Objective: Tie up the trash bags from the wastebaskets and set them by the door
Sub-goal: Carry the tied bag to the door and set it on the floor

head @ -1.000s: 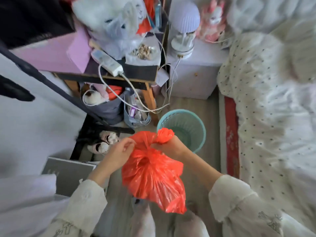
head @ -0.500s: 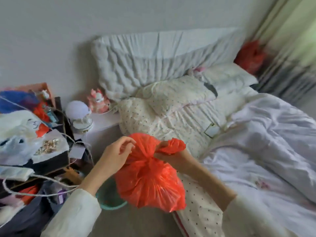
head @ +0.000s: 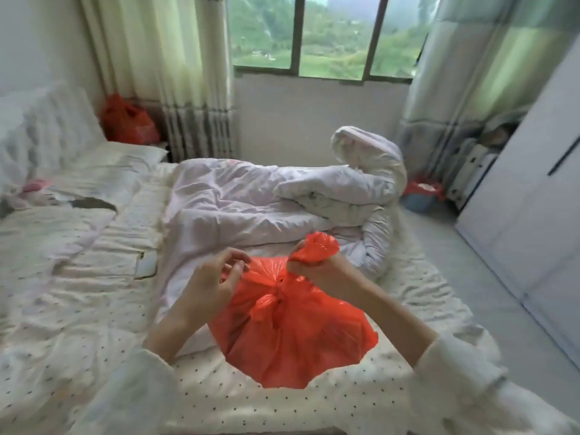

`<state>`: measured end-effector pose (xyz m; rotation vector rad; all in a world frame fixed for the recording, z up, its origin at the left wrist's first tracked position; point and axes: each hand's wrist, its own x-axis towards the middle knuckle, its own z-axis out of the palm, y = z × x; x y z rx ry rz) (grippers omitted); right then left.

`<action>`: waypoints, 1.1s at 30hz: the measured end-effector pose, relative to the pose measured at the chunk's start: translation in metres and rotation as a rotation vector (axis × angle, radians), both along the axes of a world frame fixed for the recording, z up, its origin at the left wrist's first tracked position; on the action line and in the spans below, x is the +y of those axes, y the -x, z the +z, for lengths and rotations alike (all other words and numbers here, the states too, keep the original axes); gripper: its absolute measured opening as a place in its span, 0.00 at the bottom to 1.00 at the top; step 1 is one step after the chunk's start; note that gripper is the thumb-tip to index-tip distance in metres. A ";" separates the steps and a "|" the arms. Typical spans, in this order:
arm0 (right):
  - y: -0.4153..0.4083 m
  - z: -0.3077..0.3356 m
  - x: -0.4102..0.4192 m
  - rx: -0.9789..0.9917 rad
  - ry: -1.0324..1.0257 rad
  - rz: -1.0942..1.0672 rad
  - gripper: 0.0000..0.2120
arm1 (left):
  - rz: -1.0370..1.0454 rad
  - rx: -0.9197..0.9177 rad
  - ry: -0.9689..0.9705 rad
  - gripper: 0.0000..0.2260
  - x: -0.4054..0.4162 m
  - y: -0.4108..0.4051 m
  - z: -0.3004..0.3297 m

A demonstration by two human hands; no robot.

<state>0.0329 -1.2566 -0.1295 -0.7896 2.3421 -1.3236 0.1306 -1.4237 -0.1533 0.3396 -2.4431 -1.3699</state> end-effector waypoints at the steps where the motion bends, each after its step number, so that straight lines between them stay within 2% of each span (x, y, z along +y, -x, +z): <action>1: 0.012 0.000 0.033 0.023 -0.018 -0.064 0.03 | -0.070 0.000 -0.009 0.13 0.028 0.022 0.001; 5: 0.061 -0.004 0.182 0.076 -0.059 -0.345 0.05 | -0.332 -0.014 -0.008 0.14 0.157 0.109 0.000; 8: 0.081 -0.005 0.273 0.086 -0.092 -0.487 0.12 | -0.449 0.008 -0.009 0.13 0.237 0.155 -0.007; 17: 0.105 -0.006 0.570 0.094 -0.189 -0.949 0.06 | -0.944 -0.075 -0.066 0.08 0.535 0.275 -0.028; 24: 0.121 -0.035 0.756 -0.008 -0.161 -1.286 0.06 | -1.228 -0.090 -0.006 0.09 0.743 0.362 -0.050; 27: 0.131 -0.045 0.829 -0.057 -0.129 -1.399 0.10 | -1.346 -0.133 -0.009 0.11 0.830 0.393 -0.064; 33: 0.134 -0.058 0.952 -0.086 -0.048 -1.645 0.07 | -1.547 -0.217 0.013 0.12 0.991 0.434 -0.078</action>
